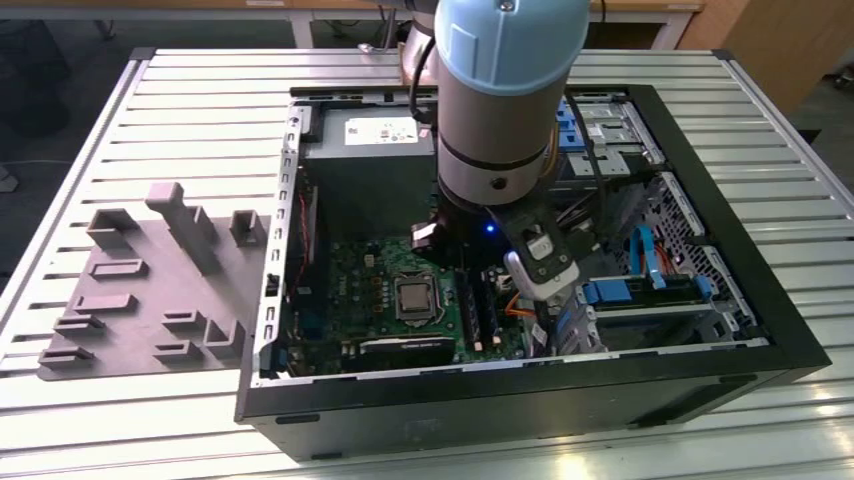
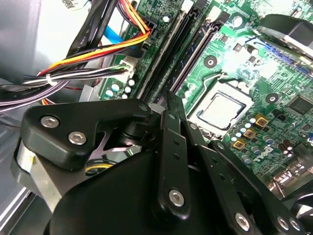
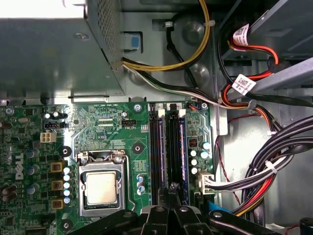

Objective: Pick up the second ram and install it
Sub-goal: 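Press down the second ram until it locks into place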

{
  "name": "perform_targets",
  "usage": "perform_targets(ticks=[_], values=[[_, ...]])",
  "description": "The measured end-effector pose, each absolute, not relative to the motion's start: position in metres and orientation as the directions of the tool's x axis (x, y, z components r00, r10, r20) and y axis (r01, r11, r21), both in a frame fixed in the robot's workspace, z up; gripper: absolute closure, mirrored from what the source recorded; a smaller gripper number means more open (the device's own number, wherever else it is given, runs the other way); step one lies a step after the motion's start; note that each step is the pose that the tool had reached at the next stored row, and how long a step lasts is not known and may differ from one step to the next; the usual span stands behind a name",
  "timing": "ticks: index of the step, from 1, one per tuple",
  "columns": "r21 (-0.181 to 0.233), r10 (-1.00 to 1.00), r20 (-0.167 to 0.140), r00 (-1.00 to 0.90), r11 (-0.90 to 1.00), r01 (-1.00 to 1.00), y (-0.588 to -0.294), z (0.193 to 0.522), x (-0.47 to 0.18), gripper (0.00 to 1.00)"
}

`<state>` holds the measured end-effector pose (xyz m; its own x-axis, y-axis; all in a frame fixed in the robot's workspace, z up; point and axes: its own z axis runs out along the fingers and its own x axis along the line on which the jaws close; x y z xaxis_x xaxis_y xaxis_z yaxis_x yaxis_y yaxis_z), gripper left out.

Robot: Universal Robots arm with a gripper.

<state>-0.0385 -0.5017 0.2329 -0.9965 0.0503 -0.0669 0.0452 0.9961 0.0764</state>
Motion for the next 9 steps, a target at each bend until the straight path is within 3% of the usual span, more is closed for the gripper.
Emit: perform_targets(ticks=[9], values=[[0.076,0.050,-0.067,-0.996,0.996,0.045,-0.5053,0.2328,-0.0384,0.89]])
